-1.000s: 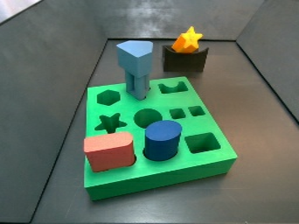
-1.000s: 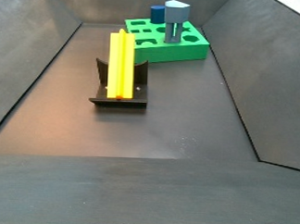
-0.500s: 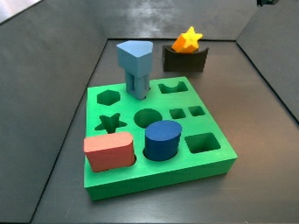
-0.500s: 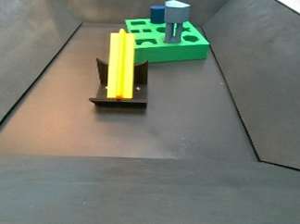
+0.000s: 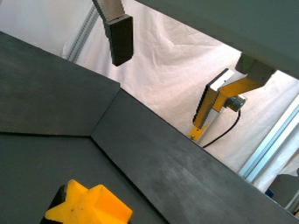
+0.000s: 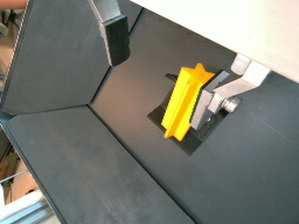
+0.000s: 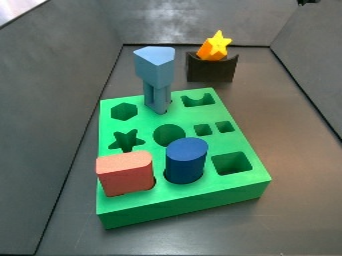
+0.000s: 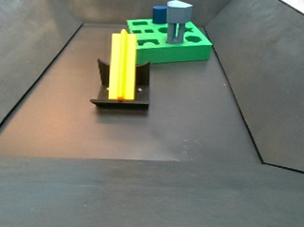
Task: Pick up the star object. Move up. Place the star object on the fixture. Regrasp the star object. Move to above the board. Insert the star object.
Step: Regrasp the star object.
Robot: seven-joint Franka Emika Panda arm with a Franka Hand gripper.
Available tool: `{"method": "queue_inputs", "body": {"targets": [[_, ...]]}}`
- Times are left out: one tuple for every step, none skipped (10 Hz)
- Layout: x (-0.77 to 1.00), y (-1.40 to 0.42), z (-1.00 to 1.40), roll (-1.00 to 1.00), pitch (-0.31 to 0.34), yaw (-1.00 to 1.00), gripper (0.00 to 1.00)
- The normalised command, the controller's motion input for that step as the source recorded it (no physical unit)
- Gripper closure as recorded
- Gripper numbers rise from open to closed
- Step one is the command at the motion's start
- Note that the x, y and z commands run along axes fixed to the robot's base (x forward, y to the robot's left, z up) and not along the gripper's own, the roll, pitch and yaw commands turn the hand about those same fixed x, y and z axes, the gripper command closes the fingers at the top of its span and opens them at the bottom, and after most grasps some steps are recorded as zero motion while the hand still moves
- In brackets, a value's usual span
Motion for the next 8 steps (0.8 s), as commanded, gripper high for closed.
{"method": "queue_inputs", "body": {"targets": [[0.21,-0.06,-0.02,0.17,0.015,0.12,0.00],[0.21,-0.05,-0.02,0.17,0.023,0.11,0.00],[0.20,-0.05,-0.03,0.16,0.030,0.10,0.00],[0.20,-0.05,-0.03,0.15,0.037,0.10,0.00],[0.19,-0.05,-0.03,0.15,0.041,0.10,0.00],[0.19,-0.05,-0.03,0.15,0.045,0.10,0.00],[0.19,-0.05,-0.03,0.14,0.046,0.10,0.00],[0.19,-0.05,-0.03,0.14,0.049,0.10,0.00]]}}
